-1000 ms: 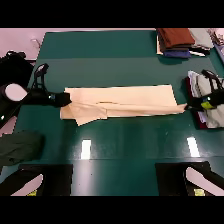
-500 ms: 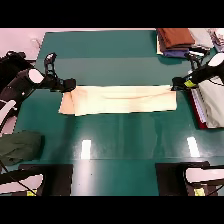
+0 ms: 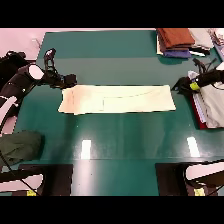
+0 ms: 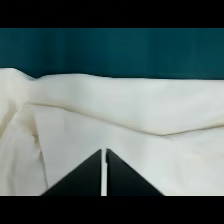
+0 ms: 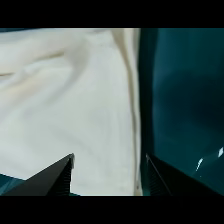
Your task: Fold the shirts.
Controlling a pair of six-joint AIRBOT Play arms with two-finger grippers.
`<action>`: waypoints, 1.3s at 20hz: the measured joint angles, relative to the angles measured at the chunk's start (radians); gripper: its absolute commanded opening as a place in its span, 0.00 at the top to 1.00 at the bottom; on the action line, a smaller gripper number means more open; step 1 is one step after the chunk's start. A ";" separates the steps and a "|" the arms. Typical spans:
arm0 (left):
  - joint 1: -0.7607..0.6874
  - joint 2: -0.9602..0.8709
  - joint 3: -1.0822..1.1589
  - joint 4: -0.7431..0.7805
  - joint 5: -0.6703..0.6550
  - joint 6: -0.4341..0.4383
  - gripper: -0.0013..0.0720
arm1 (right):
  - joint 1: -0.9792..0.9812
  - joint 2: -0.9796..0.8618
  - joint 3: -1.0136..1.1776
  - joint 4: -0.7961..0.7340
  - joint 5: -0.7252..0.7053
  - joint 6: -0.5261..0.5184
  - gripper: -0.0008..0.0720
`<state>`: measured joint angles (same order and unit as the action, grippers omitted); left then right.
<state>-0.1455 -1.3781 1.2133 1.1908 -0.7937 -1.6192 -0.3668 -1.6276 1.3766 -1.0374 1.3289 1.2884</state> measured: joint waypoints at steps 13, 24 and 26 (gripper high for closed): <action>-0.224 -0.192 0.127 -0.113 0.029 0.001 0.95 | 0.009 -0.111 -0.085 0.297 -0.056 -0.161 0.97; -0.345 -0.542 0.479 -0.161 -0.050 0.004 0.95 | 0.240 0.080 0.321 0.335 0.031 -0.080 0.97; -0.351 -0.568 0.495 -0.171 -0.060 0.004 0.95 | 0.299 0.089 0.384 0.336 0.030 -0.058 0.97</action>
<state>-0.4961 -1.9461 1.7081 1.0195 -0.8539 -1.6150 -0.0677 -1.5387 1.7603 -0.7010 1.3590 1.2301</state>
